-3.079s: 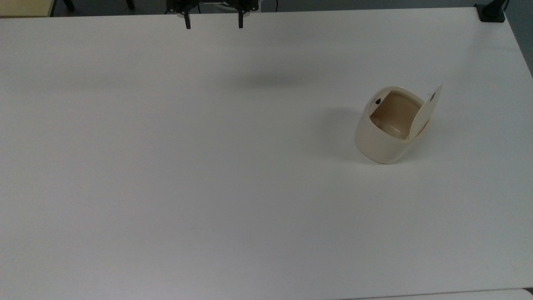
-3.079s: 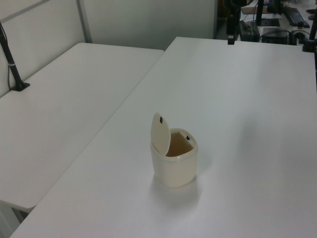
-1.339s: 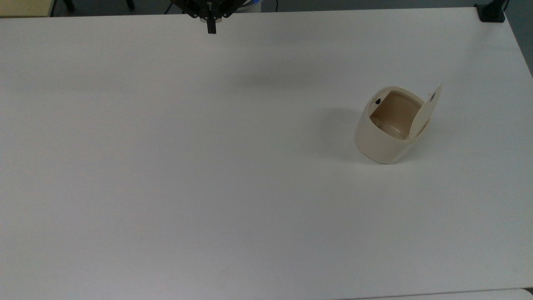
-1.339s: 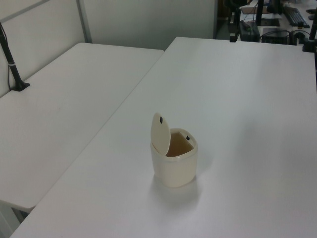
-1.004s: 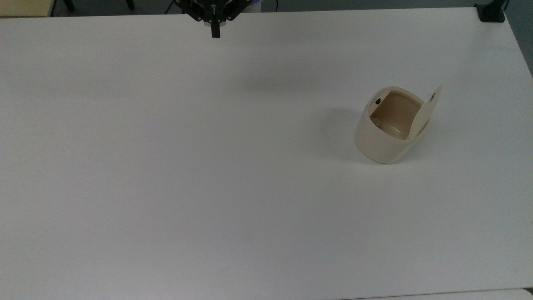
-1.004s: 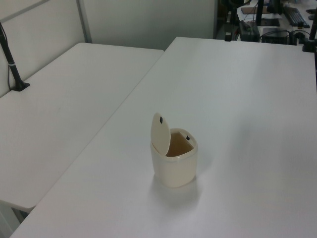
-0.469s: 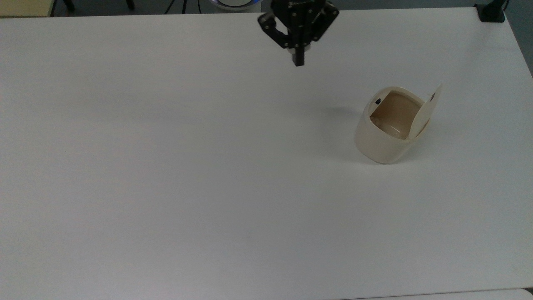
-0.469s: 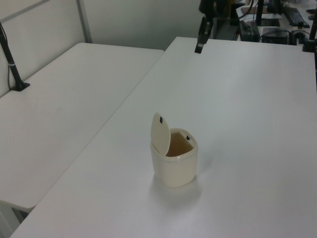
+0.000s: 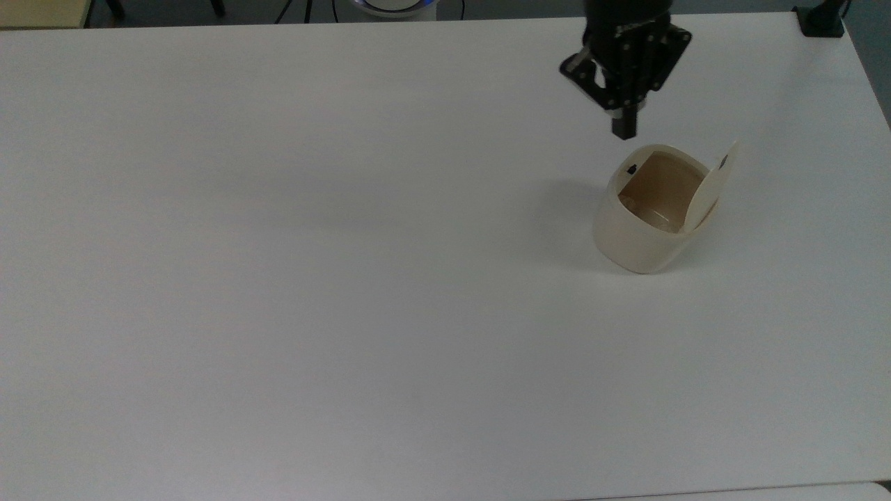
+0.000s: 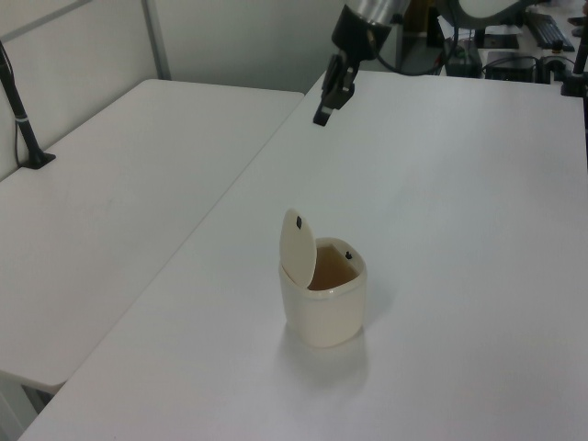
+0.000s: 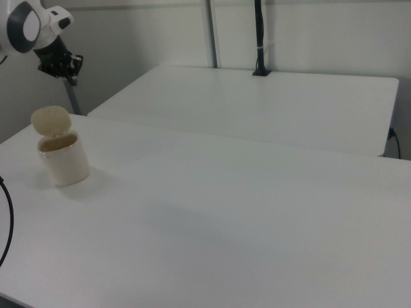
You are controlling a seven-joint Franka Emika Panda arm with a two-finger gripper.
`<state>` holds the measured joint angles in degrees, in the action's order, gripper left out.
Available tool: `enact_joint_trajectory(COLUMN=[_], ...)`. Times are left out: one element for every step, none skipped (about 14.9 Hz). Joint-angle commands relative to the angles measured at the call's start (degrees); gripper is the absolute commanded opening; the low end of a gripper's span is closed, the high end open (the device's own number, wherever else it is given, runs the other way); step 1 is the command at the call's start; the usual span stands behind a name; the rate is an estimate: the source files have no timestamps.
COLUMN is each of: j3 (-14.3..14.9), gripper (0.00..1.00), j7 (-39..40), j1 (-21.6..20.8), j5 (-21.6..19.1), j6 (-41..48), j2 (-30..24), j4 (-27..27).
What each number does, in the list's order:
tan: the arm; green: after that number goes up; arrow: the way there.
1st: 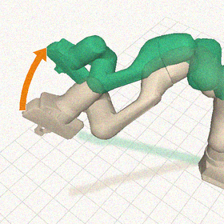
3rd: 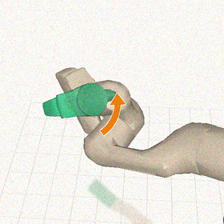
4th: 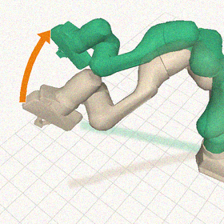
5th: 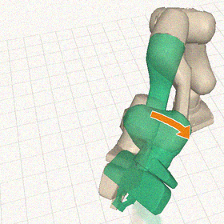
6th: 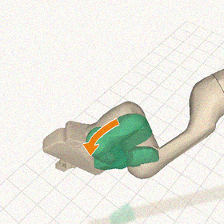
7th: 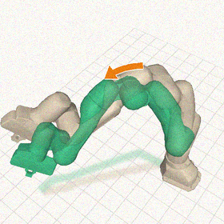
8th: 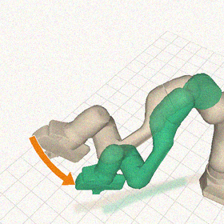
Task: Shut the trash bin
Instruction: 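Move the gripper toward the open lid of the cream trash bin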
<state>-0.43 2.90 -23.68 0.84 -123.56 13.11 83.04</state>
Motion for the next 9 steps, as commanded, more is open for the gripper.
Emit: enact_joint_trajectory(j3=[-3.2, -4.1, -5.0, -5.9, -6.9, -7.6, -8.0, -8.4, -8.7], gripper=[0.00, 0.00, 0.00, 0.00, 0.00, 0.00, 0.00, 0.00, 0.00], j7=[2.2, 2.6, 3.2, 3.8, 4.2, 4.6, 4.7, 5.4, 6.6], j1=[-0.4, -0.4, -0.5, -0.5, -0.5, -0.5, -0.5, -0.6, -0.6], j5=[-0.3, -0.2, -0.1, -0.1, 0.0, 0.0, 0.0, 0.0, 0.0], j6=[-8.4, -11.1, -13.1, -14.6, -15.9, -16.6, -16.8, -16.8, -16.8], j2=[4.2, 5.1, 6.0, 6.7, 7.5, 8.0, 8.2, 8.3, 8.9], j4=[-2.1, -2.1, -2.1, -2.1, -2.1, -2.1, -2.1, -2.1, -2.0])
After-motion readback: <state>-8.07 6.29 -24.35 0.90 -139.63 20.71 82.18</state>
